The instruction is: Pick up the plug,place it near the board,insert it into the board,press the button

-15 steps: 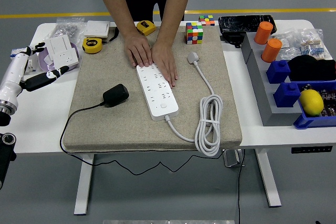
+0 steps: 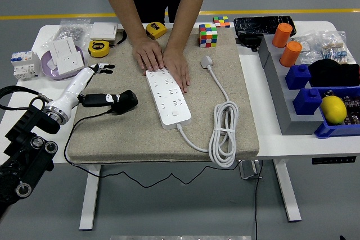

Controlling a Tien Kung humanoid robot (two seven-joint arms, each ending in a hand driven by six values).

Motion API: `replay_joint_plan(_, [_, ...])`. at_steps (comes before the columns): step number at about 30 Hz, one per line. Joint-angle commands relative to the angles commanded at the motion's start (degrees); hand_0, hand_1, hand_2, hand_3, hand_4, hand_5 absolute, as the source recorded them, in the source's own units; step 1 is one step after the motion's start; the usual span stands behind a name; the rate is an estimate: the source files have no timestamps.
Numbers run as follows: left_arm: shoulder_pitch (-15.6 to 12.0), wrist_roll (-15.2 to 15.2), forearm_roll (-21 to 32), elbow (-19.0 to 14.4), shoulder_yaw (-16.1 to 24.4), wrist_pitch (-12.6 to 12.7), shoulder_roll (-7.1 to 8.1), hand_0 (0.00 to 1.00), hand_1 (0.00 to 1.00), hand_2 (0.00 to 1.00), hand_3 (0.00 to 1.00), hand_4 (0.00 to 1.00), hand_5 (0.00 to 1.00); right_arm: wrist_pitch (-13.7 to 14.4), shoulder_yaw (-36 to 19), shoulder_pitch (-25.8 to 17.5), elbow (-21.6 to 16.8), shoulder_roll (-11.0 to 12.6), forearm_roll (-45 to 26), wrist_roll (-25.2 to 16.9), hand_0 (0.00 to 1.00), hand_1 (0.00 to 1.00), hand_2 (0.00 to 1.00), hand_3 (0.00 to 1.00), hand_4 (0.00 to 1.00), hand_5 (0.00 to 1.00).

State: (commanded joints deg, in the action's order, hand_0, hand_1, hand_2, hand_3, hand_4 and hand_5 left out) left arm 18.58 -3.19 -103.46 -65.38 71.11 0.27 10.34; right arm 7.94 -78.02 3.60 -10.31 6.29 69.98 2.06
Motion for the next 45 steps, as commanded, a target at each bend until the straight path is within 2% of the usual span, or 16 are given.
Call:
replay_joint_plan(8, [5.37, -2.23, 0.04, 9.26, -4.25, 2.88, -1.27, 0.852, 0.850, 0.775, 0.768, 0.998, 0.367, -0.16, 0.00, 0.17, 0.00, 0.13, 0.08, -0.04, 0.998, 0.927, 0.857, 0.880, 0.998, 0.991])
replay_joint_plan(13, [6.96, -2.95, -0.59, 13.55, -6.09, 4.04, -1.60, 0.842, 0.846, 0.773, 0.766, 0.998, 0.370, -0.30, -0.10, 0.12, 0.00, 0.12, 0.09, -0.05, 0.998, 0.922, 0.854, 0.878, 0.998, 0.990])
replay_joint_plan(19, [7.12, -3.02, -0.80, 14.59, -7.68, 4.58, -1.80, 0.837, 0.842, 0.773, 0.761, 0.998, 0.368, -0.38, -0.06, 0.07, 0.00, 0.10, 0.01, -0.06, 0.998, 0.919, 0.851, 0.875, 0.998, 0.990])
replay_joint_plan(26, [8.28, -3.95, -1.52, 17.71, -9.59, 6.30, -1.92, 0.819, 0.835, 0.765, 0.756, 0.998, 0.368, -0.42, -0.05, 0.37, 0.00, 0.18, -0.05, -0.22, 0.998, 0.916, 0.850, 0.874, 0.998, 0.985])
replay_joint_plan(28, [8.54, -4.39, -2.00, 18.74, -10.14, 7.17, -1.95, 0.819, 0.835, 0.765, 0.756, 0.998, 0.368, -0.42, -0.17, 0.39, 0.00, 0.21, -0.01, -0.25, 0.998, 0.916, 0.850, 0.874, 0.998, 0.985])
replay_joint_plan(29, [8.60, -4.54, -2.22, 19.02, -10.28, 7.46, -1.97, 0.773, 0.803, 0.736, 0.736, 0.998, 0.362, -0.41, -0.21, 0.38, 0.00, 0.22, 0.02, -0.27, 0.998, 0.914, 0.850, 0.871, 0.998, 0.983])
replay_joint_plan(34, [8.72, -5.49, -4.14, 20.40, -10.59, 9.75, -2.05, 0.773, 0.803, 0.736, 0.736, 0.998, 0.362, -0.36, -0.57, 0.26, 0.00, 0.19, 0.30, -0.32, 0.998, 0.914, 0.850, 0.871, 0.998, 0.983])
replay_joint_plan(35, [8.73, -5.67, -4.53, 20.62, -10.60, 10.14, -2.06, 0.705, 0.723, 0.668, 0.681, 0.998, 0.357, -0.35, -0.61, 0.24, 0.00, 0.19, 0.32, -0.34, 0.998, 0.914, 0.849, 0.869, 0.998, 0.979])
replay_joint_plan(40, [8.74, -6.30, -6.43, 21.07, -10.59, 12.05, -2.09, 0.705, 0.723, 0.668, 0.681, 0.998, 0.357, -0.33, -0.83, 0.18, 0.00, 0.16, 0.55, -0.41, 0.998, 0.914, 0.849, 0.869, 0.998, 0.979])
replay_joint_plan(41, [8.79, -6.41, -6.72, 21.19, -10.51, 12.32, -2.15, 0.629, 0.649, 0.588, 0.563, 0.998, 0.346, -0.34, -0.83, 0.17, 0.00, 0.16, 0.57, -0.42, 0.998, 0.912, 0.847, 0.867, 0.998, 0.977])
replay_joint_plan(45, [9.02, -6.97, -8.17, 21.66, -10.55, 13.74, -2.18, 0.629, 0.649, 0.588, 0.563, 0.998, 0.346, -0.38, -0.73, 0.25, 0.00, 0.20, 0.48, -0.59, 0.998, 0.912, 0.847, 0.867, 0.998, 0.977])
